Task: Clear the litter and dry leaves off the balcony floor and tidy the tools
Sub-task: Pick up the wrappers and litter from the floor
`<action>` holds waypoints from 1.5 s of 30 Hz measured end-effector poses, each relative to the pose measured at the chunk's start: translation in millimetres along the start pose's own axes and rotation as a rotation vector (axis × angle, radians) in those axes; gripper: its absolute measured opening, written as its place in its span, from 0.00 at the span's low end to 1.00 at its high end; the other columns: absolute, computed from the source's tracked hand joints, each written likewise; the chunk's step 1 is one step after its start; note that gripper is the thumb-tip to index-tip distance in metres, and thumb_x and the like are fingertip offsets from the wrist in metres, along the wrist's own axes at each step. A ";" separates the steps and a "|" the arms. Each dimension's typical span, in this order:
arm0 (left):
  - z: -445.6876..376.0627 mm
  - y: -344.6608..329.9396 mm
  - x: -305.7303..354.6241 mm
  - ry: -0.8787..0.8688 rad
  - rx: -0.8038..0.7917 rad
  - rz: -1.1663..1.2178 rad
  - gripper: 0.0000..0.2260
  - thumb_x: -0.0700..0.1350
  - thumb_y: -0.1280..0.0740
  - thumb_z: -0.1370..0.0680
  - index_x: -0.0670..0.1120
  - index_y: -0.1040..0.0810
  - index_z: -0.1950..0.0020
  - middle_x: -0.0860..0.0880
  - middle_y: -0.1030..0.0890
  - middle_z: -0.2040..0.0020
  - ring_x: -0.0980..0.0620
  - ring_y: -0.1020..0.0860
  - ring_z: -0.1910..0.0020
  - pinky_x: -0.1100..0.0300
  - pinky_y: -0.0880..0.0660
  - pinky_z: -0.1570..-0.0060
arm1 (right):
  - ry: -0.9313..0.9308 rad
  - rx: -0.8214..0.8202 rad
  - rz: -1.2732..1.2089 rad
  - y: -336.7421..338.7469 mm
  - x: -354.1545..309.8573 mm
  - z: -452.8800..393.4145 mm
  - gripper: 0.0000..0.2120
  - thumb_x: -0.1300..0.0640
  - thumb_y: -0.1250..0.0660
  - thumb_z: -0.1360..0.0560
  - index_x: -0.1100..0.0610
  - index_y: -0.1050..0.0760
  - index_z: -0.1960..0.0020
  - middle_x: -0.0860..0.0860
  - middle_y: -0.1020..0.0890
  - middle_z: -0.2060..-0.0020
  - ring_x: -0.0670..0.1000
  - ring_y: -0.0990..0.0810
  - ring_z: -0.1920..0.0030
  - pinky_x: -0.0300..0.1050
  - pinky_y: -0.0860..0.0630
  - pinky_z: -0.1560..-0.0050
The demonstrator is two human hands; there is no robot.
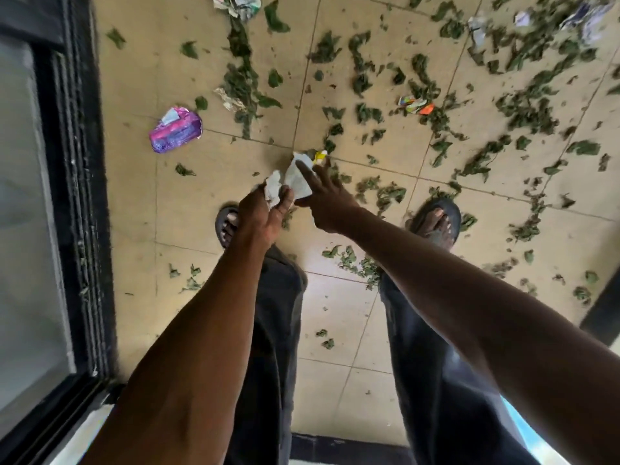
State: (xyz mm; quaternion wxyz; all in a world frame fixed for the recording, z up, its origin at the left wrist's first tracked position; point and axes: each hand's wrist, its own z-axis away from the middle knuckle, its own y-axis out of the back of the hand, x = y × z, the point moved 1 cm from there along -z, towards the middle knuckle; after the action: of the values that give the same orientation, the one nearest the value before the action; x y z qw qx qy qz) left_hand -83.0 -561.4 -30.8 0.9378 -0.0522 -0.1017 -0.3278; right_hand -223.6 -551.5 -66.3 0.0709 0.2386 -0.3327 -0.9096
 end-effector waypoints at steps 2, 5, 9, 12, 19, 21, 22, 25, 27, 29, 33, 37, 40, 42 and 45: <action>-6.5 9.8 10.9 -0.001 -0.057 0.065 0.07 0.31 0.41 0.20 0.36 0.24 0.53 0.40 0.20 0.59 0.45 0.22 0.57 0.57 0.19 0.63 | 0.037 0.017 0.134 -16.7 -11.9 -16.0 0.19 0.57 0.43 0.20 0.51 0.27 0.32 0.57 0.57 0.21 0.64 0.49 0.23 0.61 0.35 0.34; -12.9 28.9 22.2 -0.009 -0.067 -0.107 0.10 0.33 0.42 0.19 0.40 0.23 0.46 0.46 0.25 0.65 0.53 0.27 0.69 0.65 0.28 0.74 | -0.083 0.041 0.092 -30.8 -18.3 -28.7 0.24 0.60 0.48 0.18 0.60 0.42 0.23 0.63 0.43 0.25 0.66 0.31 0.33 0.60 0.28 0.41; -16.7 48.7 24.5 -0.040 0.091 -0.561 0.10 0.52 0.35 0.20 0.49 0.21 0.43 0.49 0.27 0.60 0.53 0.28 0.66 0.62 0.32 0.72 | -0.248 0.297 -0.318 -18.0 -34.8 -13.9 0.19 0.69 0.41 0.26 0.64 0.24 0.37 0.60 0.23 0.39 0.60 0.23 0.41 0.48 0.27 0.45; -7.3 48.5 10.8 0.058 -0.022 -0.780 0.28 0.72 0.39 0.28 0.51 0.19 0.43 0.47 0.22 0.57 0.51 0.26 0.64 0.61 0.33 0.68 | -0.611 0.496 -1.068 7.0 -53.4 9.1 0.07 0.67 0.31 0.31 0.60 0.21 0.54 0.55 0.17 0.59 0.53 0.18 0.60 0.36 0.30 0.65; -4.5 28.5 -12.1 0.012 -0.009 -0.609 0.19 0.52 0.34 0.20 0.41 0.24 0.35 0.44 0.19 0.42 0.50 0.22 0.59 0.64 0.28 0.75 | -0.436 0.021 -1.368 33.1 -34.9 42.0 0.09 0.64 0.35 0.24 0.60 0.18 0.48 0.39 0.17 0.63 0.36 0.22 0.64 0.30 0.28 0.65; -14.1 27.1 -9.2 -0.009 0.018 -0.506 0.16 0.47 0.34 0.20 0.39 0.24 0.36 0.41 0.20 0.42 0.45 0.22 0.55 0.64 0.27 0.76 | -0.604 0.201 -1.251 21.8 -13.6 33.7 0.08 0.64 0.35 0.24 0.61 0.17 0.51 0.44 0.17 0.63 0.40 0.21 0.65 0.36 0.28 0.66; -15.3 24.4 -7.8 -0.012 -0.010 -0.473 0.15 0.46 0.35 0.19 0.38 0.25 0.37 0.41 0.20 0.45 0.45 0.22 0.54 0.63 0.26 0.74 | -0.698 0.303 -1.101 12.7 -4.0 26.3 0.07 0.64 0.34 0.25 0.61 0.16 0.54 0.48 0.16 0.63 0.42 0.21 0.65 0.38 0.28 0.65; -24.9 18.6 -4.9 -0.019 -0.065 -0.406 0.10 0.42 0.39 0.17 0.35 0.24 0.45 0.41 0.19 0.57 0.47 0.20 0.66 0.66 0.26 0.76 | -0.814 0.409 -0.755 -10.5 14.2 -4.5 0.08 0.62 0.34 0.27 0.59 0.15 0.56 0.56 0.14 0.59 0.52 0.17 0.60 0.46 0.21 0.58; -31.2 17.7 -4.1 0.005 -0.106 -0.342 0.08 0.39 0.40 0.17 0.35 0.25 0.50 0.40 0.20 0.58 0.49 0.19 0.70 0.64 0.21 0.69 | -0.774 0.423 -0.665 -17.7 19.9 -23.5 0.07 0.58 0.33 0.25 0.59 0.16 0.54 0.57 0.15 0.56 0.55 0.18 0.58 0.47 0.20 0.57; -35.3 17.3 -7.8 0.035 -0.127 -0.318 0.07 0.37 0.41 0.17 0.36 0.26 0.50 0.39 0.20 0.55 0.48 0.19 0.64 0.59 0.19 0.54 | -0.698 0.370 -0.525 -24.5 24.8 -38.7 0.11 0.55 0.33 0.23 0.59 0.20 0.45 0.59 0.19 0.47 0.57 0.19 0.51 0.45 0.24 0.55; -34.5 21.4 -12.8 0.019 -0.152 -0.285 0.11 0.31 0.43 0.19 0.40 0.28 0.58 0.43 0.24 0.68 0.52 0.24 0.75 0.62 0.25 0.75 | -0.611 0.349 -0.434 -28.2 31.9 -42.1 0.09 0.62 0.38 0.21 0.61 0.22 0.45 0.56 0.20 0.51 0.54 0.21 0.56 0.44 0.29 0.60; -34.2 35.1 -21.0 -0.023 -0.073 -0.561 0.04 0.39 0.35 0.21 0.44 0.22 0.54 0.45 0.18 0.62 0.53 0.30 0.74 0.64 0.37 0.78 | -0.845 0.421 -0.804 -13.4 33.3 -23.5 0.08 0.62 0.34 0.26 0.63 0.16 0.54 0.57 0.16 0.59 0.51 0.23 0.63 0.42 0.29 0.65; -22.1 31.1 -28.0 -0.002 -0.046 -0.712 0.13 0.54 0.31 0.23 0.44 0.20 0.48 0.40 0.18 0.50 0.53 0.32 0.77 0.65 0.37 0.79 | -0.594 0.381 -0.748 6.9 15.2 8.0 0.09 0.64 0.34 0.25 0.64 0.16 0.52 0.57 0.14 0.55 0.52 0.19 0.59 0.39 0.33 0.65; -11.5 23.9 -32.5 0.040 -0.083 -0.782 0.25 0.67 0.30 0.30 0.48 0.20 0.45 0.40 0.18 0.46 0.50 0.27 0.68 0.64 0.34 0.78 | -0.442 0.340 -0.820 12.2 4.1 27.0 0.07 0.62 0.31 0.24 0.61 0.15 0.50 0.55 0.14 0.54 0.48 0.19 0.60 0.31 0.30 0.63; -6.5 15.2 -41.2 0.017 -0.091 -0.823 0.19 0.61 0.28 0.28 0.48 0.19 0.47 0.40 0.18 0.46 0.46 0.26 0.56 0.66 0.32 0.77 | -0.317 0.167 -0.968 11.2 -1.6 40.5 0.07 0.62 0.30 0.25 0.60 0.16 0.48 0.52 0.14 0.61 0.41 0.23 0.69 0.33 0.27 0.67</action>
State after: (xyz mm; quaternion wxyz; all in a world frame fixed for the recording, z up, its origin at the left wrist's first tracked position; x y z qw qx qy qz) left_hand -104.0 -525.7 -46.9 0.7259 -0.0458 -0.0916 -0.6802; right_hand -242.1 -536.4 -31.6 -0.4285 0.2291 -0.2623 -0.8337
